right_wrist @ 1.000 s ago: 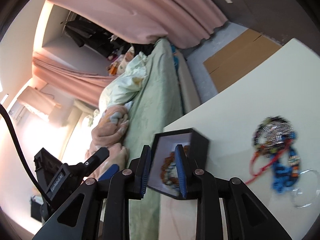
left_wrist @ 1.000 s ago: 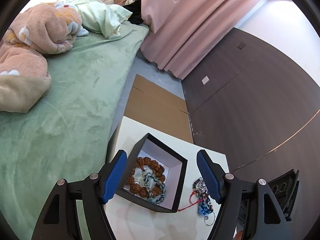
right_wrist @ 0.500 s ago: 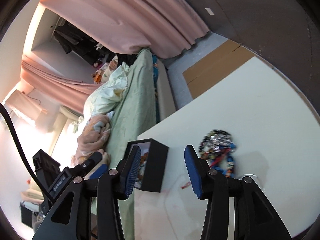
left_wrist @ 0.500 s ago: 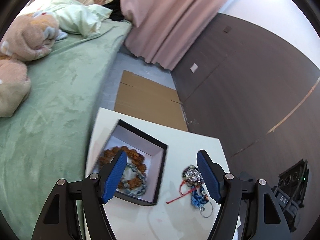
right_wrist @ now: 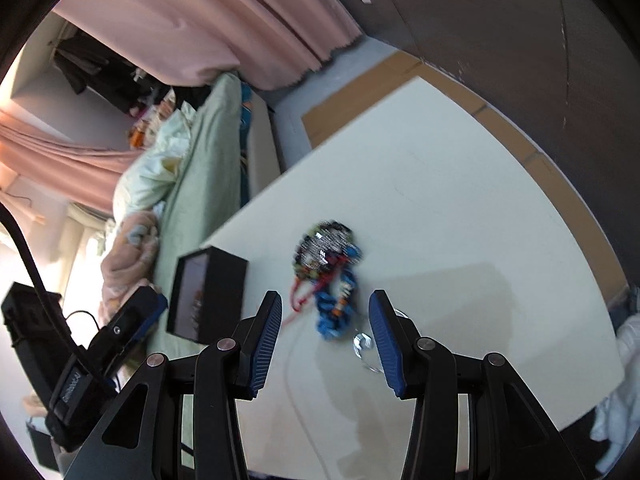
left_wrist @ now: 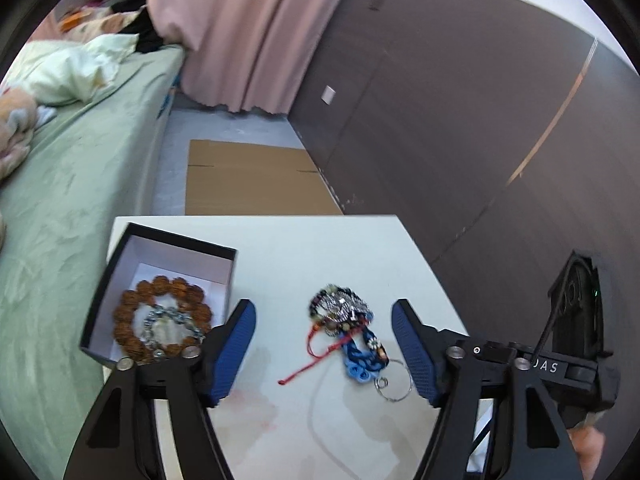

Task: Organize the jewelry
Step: 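Move the left gripper toward the silver pendant with red cord and blue beads, then close the left gripper on the red cord while the right gripper grasps the blue beads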

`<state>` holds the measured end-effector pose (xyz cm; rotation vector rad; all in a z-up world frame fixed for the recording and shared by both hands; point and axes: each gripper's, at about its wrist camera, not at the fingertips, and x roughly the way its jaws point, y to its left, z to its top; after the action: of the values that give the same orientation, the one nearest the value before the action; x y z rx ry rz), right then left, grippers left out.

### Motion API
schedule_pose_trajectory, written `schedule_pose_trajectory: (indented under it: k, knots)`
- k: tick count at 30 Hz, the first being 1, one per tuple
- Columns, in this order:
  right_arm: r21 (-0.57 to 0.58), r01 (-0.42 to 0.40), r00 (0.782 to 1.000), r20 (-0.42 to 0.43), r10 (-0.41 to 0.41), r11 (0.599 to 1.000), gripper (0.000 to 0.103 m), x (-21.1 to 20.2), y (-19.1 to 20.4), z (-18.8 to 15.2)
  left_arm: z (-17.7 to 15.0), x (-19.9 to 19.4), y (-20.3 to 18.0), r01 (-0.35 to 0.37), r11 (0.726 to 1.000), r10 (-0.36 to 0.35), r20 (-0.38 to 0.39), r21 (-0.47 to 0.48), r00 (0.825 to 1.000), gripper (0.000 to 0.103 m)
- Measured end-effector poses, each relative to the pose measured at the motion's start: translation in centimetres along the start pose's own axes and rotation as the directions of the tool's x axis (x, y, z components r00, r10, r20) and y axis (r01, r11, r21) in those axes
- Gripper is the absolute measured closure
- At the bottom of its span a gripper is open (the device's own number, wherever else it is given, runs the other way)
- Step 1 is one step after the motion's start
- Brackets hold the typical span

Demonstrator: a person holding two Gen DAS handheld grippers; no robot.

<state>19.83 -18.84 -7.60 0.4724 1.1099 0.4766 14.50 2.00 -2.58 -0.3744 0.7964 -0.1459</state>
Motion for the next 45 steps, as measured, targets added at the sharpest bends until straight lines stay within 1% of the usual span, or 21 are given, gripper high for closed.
schedule_pose_trajectory:
  k: [2, 4, 7, 10, 12, 17, 19, 24, 26, 29, 30, 31, 32, 33, 35, 37, 40, 45]
  knots:
    - [0.005, 0.004, 1.0, -0.029, -0.004, 1.0, 0.056, 0.2, -0.6, -0.1, -0.3, 0.7, -0.7, -0.008, 0.999, 0.009, -0.022, 0.035, 1.0, 0.041]
    - [0.009, 0.002, 0.999, -0.048, -0.001, 1.0, 0.056, 0.2, -1.1, -0.2, -0.7, 1.6, -1.4, -0.012, 0.998, 0.015, -0.049, 0.067, 0.999, 0.05]
    - [0.03, -0.005, 0.998, -0.06, 0.007, 1.0, 0.056, 0.0, -2.0, -0.2, -1.5, 2.9, -2.4, -0.022, 0.994, 0.032, -0.087, 0.107, 0.996, 0.058]
    - [0.074, -0.015, 0.998, -0.061, 0.02, 0.997, 0.056, -0.4, -3.2, -0.2, -2.1, 4.3, -3.0, -0.04, 0.989, 0.056, -0.115, 0.14, 0.992, 0.064]
    - [0.095, -0.018, 0.998, -0.057, 0.023, 0.995, 0.056, -0.8, -3.8, -0.1, -2.6, 5.2, -3.4, -0.053, 0.986, 0.074, -0.13, 0.158, 0.989, 0.067]
    - [0.107, -0.032, 0.998, -0.051, 0.037, 0.994, 0.056, -1.4, -4.4, 0.1, -3.7, 7.5, -4.2, -0.078, 0.975, 0.113, -0.161, 0.209, 0.98, 0.067]
    - [0.109, -0.036, 0.998, -0.054, 0.042, 0.993, 0.056, -1.5, -4.5, 0.1, -4.1, 8.4, -4.3, -0.105, 0.966, 0.146, -0.164, 0.236, 0.976, 0.067]
    - [0.112, -0.045, 0.997, -0.059, 0.051, 0.993, 0.056, -1.7, -4.6, 0.1, -4.6, 10.3, -3.9, -0.157, 0.952, 0.208, -0.179, 0.262, 0.962, 0.067]
    - [0.113, -0.046, 0.997, -0.057, 0.053, 0.993, 0.056, -1.8, -4.7, 0.1, -4.7, 10.9, -3.9, -0.167, 0.949, 0.219, -0.181, 0.266, 0.959, 0.067]
    - [0.121, -0.047, 0.997, -0.056, 0.054, 0.992, 0.056, -1.8, -4.9, 0.2, -4.6, 11.1, -3.7, -0.164, 0.952, 0.212, -0.17, 0.26, 0.962, 0.07]
    - [0.123, -0.046, 0.997, -0.056, 0.054, 0.991, 0.056, -1.9, -4.9, 0.3, -4.6, 11.1, -3.6, -0.153, 0.955, 0.2, -0.173, 0.254, 0.964, 0.076]
    - [0.125, -0.046, 0.997, -0.055, 0.053, 0.991, 0.056, -1.8, -5.0, 0.3, -4.7, 11.2, -3.5, -0.133, 0.962, 0.179, -0.179, 0.24, 0.967, 0.085]
    - [0.126, -0.044, 0.997, -0.055, 0.052, 0.991, 0.056, -1.8, -5.0, 0.3, -4.6, 11.3, -3.4, -0.116, 0.967, 0.159, -0.187, 0.226, 0.969, 0.09]
    - [0.126, -0.044, 0.997, -0.056, 0.051, 0.991, 0.056, -1.7, -5.0, 0.3, -4.6, 11.3, -3.3, -0.106, 0.971, 0.149, -0.196, 0.214, 0.969, 0.097]
    - [0.126, -0.048, 0.996, -0.063, 0.056, 0.991, 0.056, -1.4, -4.9, 0.2, -4.6, 11.3, -3.4, -0.106, 0.973, 0.149, -0.202, 0.206, 0.968, 0.097]
    - [0.129, -0.06, 0.995, -0.074, 0.07, 0.99, 0.056, -0.9, -4.8, 0.1, -4.5, 10.8, -3.5, -0.087, 0.978, 0.124, -0.197, 0.19, 0.973, 0.097]
    - [0.127, -0.073, 0.993, -0.085, 0.084, 0.989, 0.056, -0.3, -4.3, 0.1, -4.1, 9.3, -4.2, -0.047, 0.98, 0.08, -0.164, 0.193, 0.983, 0.098]
    - [0.117, -0.075, 0.991, -0.1, 0.087, 0.99, 0.057, 0.9, -3.6, -0.1, -3.2, 6.8, -4.7, -0.002, 0.985, 0.022, -0.114, 0.173, 0.993, 0.098]
